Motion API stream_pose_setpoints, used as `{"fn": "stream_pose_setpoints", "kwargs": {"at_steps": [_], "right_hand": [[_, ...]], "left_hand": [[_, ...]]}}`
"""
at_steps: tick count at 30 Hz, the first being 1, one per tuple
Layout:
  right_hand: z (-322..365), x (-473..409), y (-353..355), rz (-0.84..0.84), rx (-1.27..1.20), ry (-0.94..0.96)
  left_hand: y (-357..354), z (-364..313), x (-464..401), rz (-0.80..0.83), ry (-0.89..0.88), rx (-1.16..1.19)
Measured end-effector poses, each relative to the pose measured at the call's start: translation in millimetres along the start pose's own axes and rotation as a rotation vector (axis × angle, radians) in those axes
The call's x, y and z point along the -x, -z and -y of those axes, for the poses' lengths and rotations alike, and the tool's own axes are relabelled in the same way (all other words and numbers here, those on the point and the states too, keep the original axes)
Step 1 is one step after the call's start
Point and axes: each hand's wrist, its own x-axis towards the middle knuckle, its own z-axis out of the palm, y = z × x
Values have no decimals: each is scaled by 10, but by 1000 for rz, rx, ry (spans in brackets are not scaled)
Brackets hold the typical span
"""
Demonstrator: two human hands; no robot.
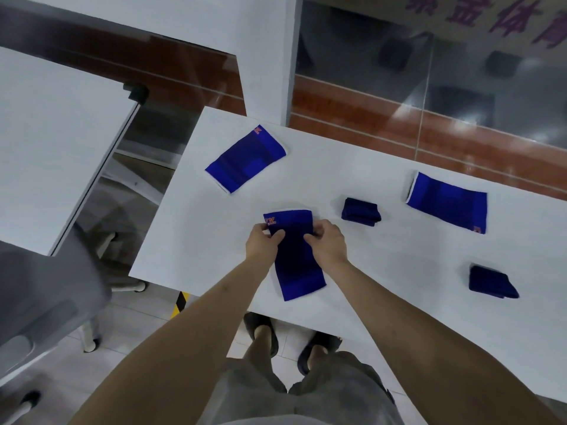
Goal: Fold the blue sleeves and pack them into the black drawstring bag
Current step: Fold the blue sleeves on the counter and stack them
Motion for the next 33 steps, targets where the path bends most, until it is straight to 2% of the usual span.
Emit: {"fn": "stream_pose_setpoints", "kwargs": {"at_steps": [6,10,12,18,22,25,28,33], "right_hand": [[-70,75,87,89,-256,-48],[18,127,304,261,-503,-128],[88,161,415,329,-573,-91],[314,256,748,212,-607,55],[441,282,902,143,-639,178],[425,331,950,125,-584,302],[265,440,897,124,-441,354],[-200,569,603,203,-158,271]], "left_hand": [[53,-28,157,83,-142,-32],[110,-106,309,159,-185,-45],[149,-169,366,166,-227,-35],[337,-423,489,185,-370,55],[430,-568,574,226,-509,232],[477,-528,554,155,-604,137],[504,-304,547,153,-651,3],[488,239,513,242,-480,-122]]}}
